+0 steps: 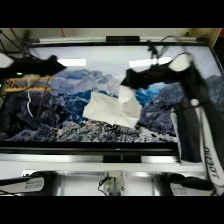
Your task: Fold the shirts.
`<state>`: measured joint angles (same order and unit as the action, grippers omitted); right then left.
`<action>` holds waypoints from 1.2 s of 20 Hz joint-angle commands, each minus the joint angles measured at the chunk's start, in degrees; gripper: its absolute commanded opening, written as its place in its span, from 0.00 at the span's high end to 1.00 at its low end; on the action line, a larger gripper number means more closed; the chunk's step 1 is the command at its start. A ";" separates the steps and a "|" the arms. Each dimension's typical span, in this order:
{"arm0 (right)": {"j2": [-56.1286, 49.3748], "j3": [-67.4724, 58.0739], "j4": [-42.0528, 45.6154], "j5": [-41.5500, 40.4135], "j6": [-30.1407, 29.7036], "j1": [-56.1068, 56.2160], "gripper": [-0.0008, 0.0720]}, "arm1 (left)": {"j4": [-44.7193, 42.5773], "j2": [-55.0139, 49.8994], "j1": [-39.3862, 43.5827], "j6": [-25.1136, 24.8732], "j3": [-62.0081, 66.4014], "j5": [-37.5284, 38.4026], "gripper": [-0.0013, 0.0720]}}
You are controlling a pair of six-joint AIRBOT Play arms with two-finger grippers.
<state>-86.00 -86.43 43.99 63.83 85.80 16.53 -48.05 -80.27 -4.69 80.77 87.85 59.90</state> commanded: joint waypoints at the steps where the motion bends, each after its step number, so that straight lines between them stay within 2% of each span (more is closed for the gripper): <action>1: -9.11 0.00 -4.87 -9.97 -0.72 9.11 0.89 | -0.90 5.51 -9.70 0.00 0.00 7.19 0.93; 3: -14.03 0.00 -9.44 -10.64 -0.76 11.39 0.87 | -0.90 6.45 -11.37 -0.20 0.00 8.83 0.93; 4: -15.82 0.00 -11.28 -11.39 -0.87 11.87 0.67 | -0.92 6.56 -11.41 -0.20 0.00 9.01 0.93; 5: -17.00 0.00 -13.46 -12.33 -2.10 11.89 0.26 | -0.90 6.49 -11.21 -0.22 0.00 9.09 0.93; 6: -17.16 0.00 -14.82 -12.44 -3.67 11.47 0.13 | -0.92 6.45 -10.78 -0.46 -0.02 9.20 0.93; 8: -15.45 -0.04 -13.81 -10.19 -3.89 8.92 0.13 | -0.98 6.45 -9.84 -1.73 -0.02 9.51 0.93; 10: -12.44 -0.04 -7.80 -4.37 -3.52 4.46 0.13 | -1.31 6.45 -9.14 -2.19 -0.07 9.86 0.93; 12: -9.29 -0.04 5.05 3.61 -0.09 -0.59 0.13 | -1.31 6.45 -8.83 -2.38 -0.07 9.84 0.93; 14: -7.87 0.13 22.71 14.64 5.14 -5.66 0.13 | -1.31 6.45 -8.85 -2.38 -0.07 9.84 0.93; 15: -7.89 1.29 27.17 18.60 5.81 -7.74 0.13 | -1.31 6.45 -8.85 -2.36 -0.07 9.88 0.93; 17: -7.89 7.34 26.60 18.69 6.23 -11.41 0.13 | -1.31 6.45 -8.85 -2.34 -0.09 10.58 0.93; 20: -8.13 17.42 16.22 9.35 3.06 -12.50 0.13 | -1.31 6.45 -8.76 -2.34 -0.31 12.44 0.93; 24: -10.69 20.61 7.80 1.44 -0.46 -11.54 0.13 | -1.31 6.40 -8.74 -2.32 -1.22 12.79 0.93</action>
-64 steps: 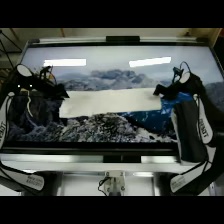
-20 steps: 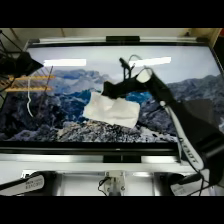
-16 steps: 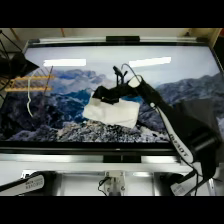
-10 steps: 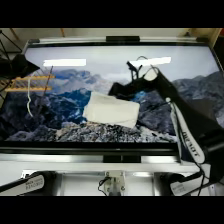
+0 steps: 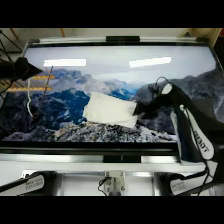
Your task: Fold the shirts.
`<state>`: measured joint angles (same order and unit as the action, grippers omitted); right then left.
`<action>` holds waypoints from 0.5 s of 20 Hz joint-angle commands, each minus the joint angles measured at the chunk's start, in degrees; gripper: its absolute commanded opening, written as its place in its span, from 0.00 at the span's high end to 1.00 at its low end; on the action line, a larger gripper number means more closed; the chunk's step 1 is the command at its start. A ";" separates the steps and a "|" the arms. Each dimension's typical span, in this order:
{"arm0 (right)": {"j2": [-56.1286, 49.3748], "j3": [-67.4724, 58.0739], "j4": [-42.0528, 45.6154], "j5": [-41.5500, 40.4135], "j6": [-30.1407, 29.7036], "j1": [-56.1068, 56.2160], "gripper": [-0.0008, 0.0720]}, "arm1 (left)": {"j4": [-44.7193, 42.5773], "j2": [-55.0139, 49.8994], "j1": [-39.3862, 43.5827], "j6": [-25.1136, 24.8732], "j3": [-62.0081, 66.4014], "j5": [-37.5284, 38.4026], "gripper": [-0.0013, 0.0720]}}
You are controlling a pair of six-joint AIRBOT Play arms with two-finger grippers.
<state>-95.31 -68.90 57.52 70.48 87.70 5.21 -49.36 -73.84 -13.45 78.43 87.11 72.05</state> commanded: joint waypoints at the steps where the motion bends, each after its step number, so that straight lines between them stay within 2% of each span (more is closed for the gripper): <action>1: -2.19 3.08 -7.91 -5.81 -3.26 0.28 0.13 | 0.00 -0.02 0.02 0.02 -0.83 0.63 0.93; 2: -3.06 3.08 -9.53 -6.34 -3.65 0.76 0.14 | 0.00 -0.02 0.02 0.02 -1.22 0.63 0.93; 3: -3.72 3.08 -10.78 -6.84 -4.48 1.16 0.27 | 0.00 -0.02 0.02 0.02 -1.60 0.61 0.93; 4: -3.93 3.08 -12.09 -7.56 -6.16 1.42 0.58 | 0.00 -0.02 0.02 0.02 -1.90 0.61 0.93; 5: -3.65 2.89 -13.75 -8.00 -8.50 1.40 0.84 | 0.00 -0.02 0.02 0.02 -2.03 0.63 0.93; 6: -3.04 2.27 -15.72 -7.87 -11.19 0.92 0.90 | 0.00 -0.02 0.02 0.02 -2.03 0.63 0.93; 8: -0.48 -0.92 -18.93 -6.14 -14.51 -0.96 0.90 | 0.00 -0.02 0.02 0.00 -2.03 0.63 0.93; 10: 3.28 -6.82 -19.06 -2.01 -14.71 -4.28 0.90 | 0.00 -0.02 0.02 -0.04 -2.03 0.52 0.93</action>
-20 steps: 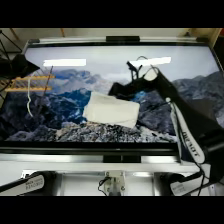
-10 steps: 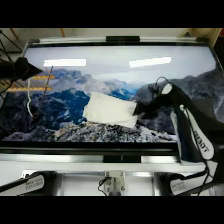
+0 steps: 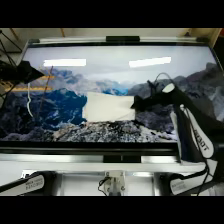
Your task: Fold the shirts.
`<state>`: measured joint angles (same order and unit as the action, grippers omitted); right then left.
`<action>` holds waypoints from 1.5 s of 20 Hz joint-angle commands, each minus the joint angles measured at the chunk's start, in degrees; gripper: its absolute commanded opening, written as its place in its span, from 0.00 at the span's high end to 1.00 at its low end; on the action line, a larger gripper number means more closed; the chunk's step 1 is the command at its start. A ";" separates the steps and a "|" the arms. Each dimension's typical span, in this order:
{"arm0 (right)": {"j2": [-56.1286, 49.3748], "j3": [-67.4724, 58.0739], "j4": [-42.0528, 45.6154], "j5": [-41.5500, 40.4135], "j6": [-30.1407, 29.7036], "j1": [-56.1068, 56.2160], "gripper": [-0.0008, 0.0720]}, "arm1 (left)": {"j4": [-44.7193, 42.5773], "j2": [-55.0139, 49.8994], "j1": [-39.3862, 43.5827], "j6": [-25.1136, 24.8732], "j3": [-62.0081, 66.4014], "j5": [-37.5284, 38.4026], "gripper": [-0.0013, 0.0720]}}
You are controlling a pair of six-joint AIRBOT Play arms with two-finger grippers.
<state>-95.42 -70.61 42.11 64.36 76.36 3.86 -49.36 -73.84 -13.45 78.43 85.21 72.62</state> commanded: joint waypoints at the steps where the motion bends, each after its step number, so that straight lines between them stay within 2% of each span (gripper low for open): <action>1: 5.38 -8.81 -3.04 7.17 -2.97 -5.18 0.90 | 0.00 -0.02 0.02 -0.04 -0.13 -0.11 0.93; 4: 10.58 -18.73 1.95 14.05 3.69 -13.86 0.90 | 0.00 -0.02 0.02 -0.07 -0.13 -0.11 0.93; 7: 14.53 -24.30 7.72 18.03 8.85 -23.91 0.90 | 0.02 -0.02 0.02 -2.29 -0.13 -0.07 0.93; 12: 17.07 -26.23 17.18 24.09 10.56 -38.27 0.90 | 0.02 0.00 0.02 -2.84 -0.13 -0.02 0.93; 16: 18.12 -26.23 19.58 32.59 9.90 -46.62 0.90 | 0.02 0.00 0.02 -3.06 -0.13 0.09 0.93; 18: 19.63 -26.23 24.37 35.91 11.13 -50.21 0.90 | 0.02 0.00 0.02 -4.24 -0.13 0.13 0.93; 20: 20.13 -26.21 30.60 42.60 11.26 -52.48 0.90 | 0.02 0.00 0.02 -4.33 -0.13 0.20 0.93; 22: 21.38 -25.16 37.05 42.40 12.39 -53.05 0.90 | 0.02 0.00 0.02 -4.90 -0.13 0.55 0.93; 28: 28.22 -11.13 46.47 42.51 12.55 -53.09 0.90 | 0.02 0.00 0.02 -6.91 -0.17 3.52 0.93; 30: 30.36 -5.16 47.25 42.66 12.35 -53.09 0.90 | 0.02 0.00 0.04 -6.88 -0.17 3.52 0.93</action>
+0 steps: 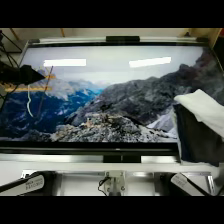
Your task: Fold the shirts.
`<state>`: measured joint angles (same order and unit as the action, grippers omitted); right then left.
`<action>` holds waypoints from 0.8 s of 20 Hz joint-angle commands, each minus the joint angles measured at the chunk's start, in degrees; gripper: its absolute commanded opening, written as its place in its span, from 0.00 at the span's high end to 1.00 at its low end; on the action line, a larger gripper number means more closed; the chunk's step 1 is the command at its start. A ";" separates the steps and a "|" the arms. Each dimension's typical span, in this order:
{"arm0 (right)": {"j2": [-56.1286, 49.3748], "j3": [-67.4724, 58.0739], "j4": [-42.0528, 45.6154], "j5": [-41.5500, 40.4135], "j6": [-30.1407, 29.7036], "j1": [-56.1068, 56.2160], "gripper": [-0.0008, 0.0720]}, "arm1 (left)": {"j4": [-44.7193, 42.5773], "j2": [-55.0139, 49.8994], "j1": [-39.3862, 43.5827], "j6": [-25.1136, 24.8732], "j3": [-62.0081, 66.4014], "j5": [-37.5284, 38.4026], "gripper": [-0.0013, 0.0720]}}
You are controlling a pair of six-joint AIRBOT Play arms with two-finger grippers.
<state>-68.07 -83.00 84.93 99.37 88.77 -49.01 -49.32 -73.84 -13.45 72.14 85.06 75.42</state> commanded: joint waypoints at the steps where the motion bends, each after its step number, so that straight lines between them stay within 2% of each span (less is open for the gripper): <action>1: 3.69 10.03 4.31 7.65 -0.39 -0.22 0.90 | -0.02 0.00 0.22 -0.59 -0.02 0.72 0.93; 4: 4.44 17.33 6.34 7.56 -0.90 -0.22 0.90 | -0.02 -0.02 1.09 -0.59 -0.02 0.72 0.93; 5: 4.44 19.06 7.37 7.19 -0.96 -0.22 0.85 | -0.02 -0.02 1.49 -0.59 -0.02 0.72 0.93; 6: 4.44 20.15 7.91 6.75 -0.94 -0.22 0.66 | -0.02 -0.02 1.81 -0.66 -0.02 0.70 0.93; 7: 4.44 20.76 7.89 6.78 -0.96 -0.22 0.51 | -0.02 -0.07 1.95 -1.01 -0.02 0.68 0.93; 9: 4.44 20.85 8.17 6.78 -1.84 -0.22 0.52 | -0.02 -0.15 2.05 -1.01 -0.02 0.72 0.93; 11: 4.44 20.33 7.65 6.36 -2.69 -0.20 0.26 | -0.02 -0.15 2.05 -0.98 -0.02 0.74 0.93; 13: 4.44 15.93 2.10 3.56 -4.81 -0.15 0.26 | -0.46 -0.13 2.47 -0.94 0.02 1.68 0.94; 14: 4.46 12.28 -1.16 1.14 -5.07 0.11 0.27 | -3.93 -0.13 3.76 -0.20 0.26 2.78 0.94; 15: 4.46 7.76 -2.19 -1.92 -4.92 1.42 0.26 | -11.26 -0.13 6.10 2.51 0.66 3.85 0.94; 16: 4.46 3.69 -1.57 -4.48 -4.76 3.89 0.27 | -22.08 -0.13 9.79 5.86 0.92 4.85 0.94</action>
<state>-63.66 -71.46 87.09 101.12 84.84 -47.77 -55.24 -73.95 -8.43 72.73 85.43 77.84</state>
